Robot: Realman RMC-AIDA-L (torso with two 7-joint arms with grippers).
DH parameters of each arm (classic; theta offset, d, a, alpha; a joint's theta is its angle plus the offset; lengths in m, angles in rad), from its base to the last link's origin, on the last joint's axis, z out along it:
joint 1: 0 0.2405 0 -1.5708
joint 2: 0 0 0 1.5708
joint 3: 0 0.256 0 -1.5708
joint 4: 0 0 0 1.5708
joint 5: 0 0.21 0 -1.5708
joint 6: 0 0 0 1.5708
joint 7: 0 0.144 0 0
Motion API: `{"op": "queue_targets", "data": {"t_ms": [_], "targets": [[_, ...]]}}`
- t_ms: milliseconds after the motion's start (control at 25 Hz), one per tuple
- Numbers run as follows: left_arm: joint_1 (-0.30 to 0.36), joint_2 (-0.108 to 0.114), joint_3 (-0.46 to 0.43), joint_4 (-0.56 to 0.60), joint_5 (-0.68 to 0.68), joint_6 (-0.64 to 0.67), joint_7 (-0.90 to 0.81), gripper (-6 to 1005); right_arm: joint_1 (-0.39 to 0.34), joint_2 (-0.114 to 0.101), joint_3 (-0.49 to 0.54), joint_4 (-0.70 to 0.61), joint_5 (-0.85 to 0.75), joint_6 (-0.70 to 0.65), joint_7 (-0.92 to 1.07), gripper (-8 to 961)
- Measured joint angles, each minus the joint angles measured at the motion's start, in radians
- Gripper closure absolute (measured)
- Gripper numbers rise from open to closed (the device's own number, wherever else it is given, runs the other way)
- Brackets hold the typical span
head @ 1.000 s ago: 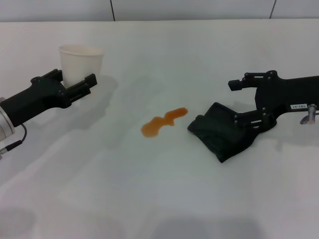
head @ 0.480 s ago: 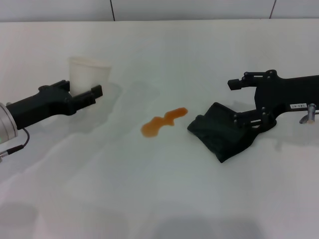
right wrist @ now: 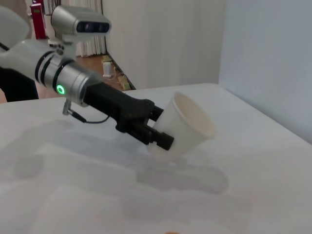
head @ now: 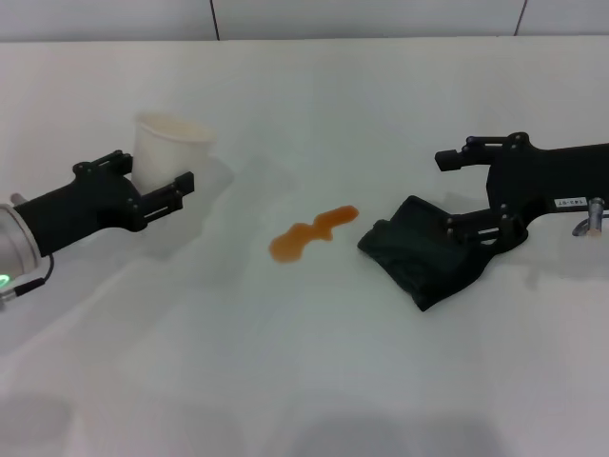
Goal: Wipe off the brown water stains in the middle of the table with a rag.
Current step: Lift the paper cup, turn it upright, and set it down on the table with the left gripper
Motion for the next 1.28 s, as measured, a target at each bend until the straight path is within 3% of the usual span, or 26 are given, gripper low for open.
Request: {"op": "queue_targets", "data": {"t_ms": [280, 720, 1280], "targets": [[0.019, -0.001, -0.001, 0.104, -0.034, -0.092, 0.106, 293, -0.009, 0.000, 0.000, 0.000, 0.002, 0.000, -0.004, 112], [0.062, -0.003, -0.002, 0.137, -0.064, -0.111, 0.178, 293, -0.015, 0.000, 0.000, 0.000, 0.014, -0.003, -0.012, 112], [0.070, -0.004, -0.001, 0.139, -0.068, -0.149, 0.209, 293, -0.016, 0.000, 0.000, -0.001, 0.017, -0.014, -0.013, 113]]}}
